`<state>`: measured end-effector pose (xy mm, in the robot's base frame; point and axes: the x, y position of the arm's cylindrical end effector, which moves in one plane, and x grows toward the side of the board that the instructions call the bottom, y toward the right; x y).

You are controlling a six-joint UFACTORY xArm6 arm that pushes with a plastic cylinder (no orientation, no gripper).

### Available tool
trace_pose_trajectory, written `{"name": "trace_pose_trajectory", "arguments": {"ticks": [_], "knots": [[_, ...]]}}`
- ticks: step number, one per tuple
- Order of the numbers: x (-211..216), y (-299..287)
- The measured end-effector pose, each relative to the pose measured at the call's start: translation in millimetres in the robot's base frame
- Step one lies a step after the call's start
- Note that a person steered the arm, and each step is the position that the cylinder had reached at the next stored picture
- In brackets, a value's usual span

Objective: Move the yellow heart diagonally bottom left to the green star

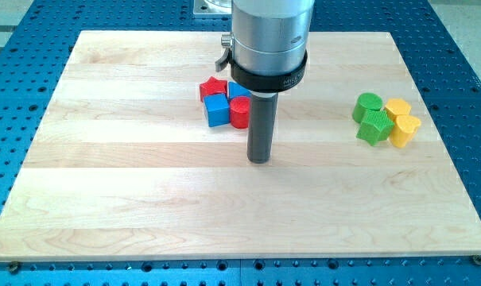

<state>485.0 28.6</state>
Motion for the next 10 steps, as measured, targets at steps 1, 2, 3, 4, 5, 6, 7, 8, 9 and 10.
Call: {"name": "trace_pose_trajectory", "arguments": {"ticks": [1,2,3,4,5,6,7,8,9,10], "knots": [[0,0],[19,33],[30,104],[30,175],[27,245],[-10,262],[-41,246],[-42,195],[-42,150],[-42,139]]}}
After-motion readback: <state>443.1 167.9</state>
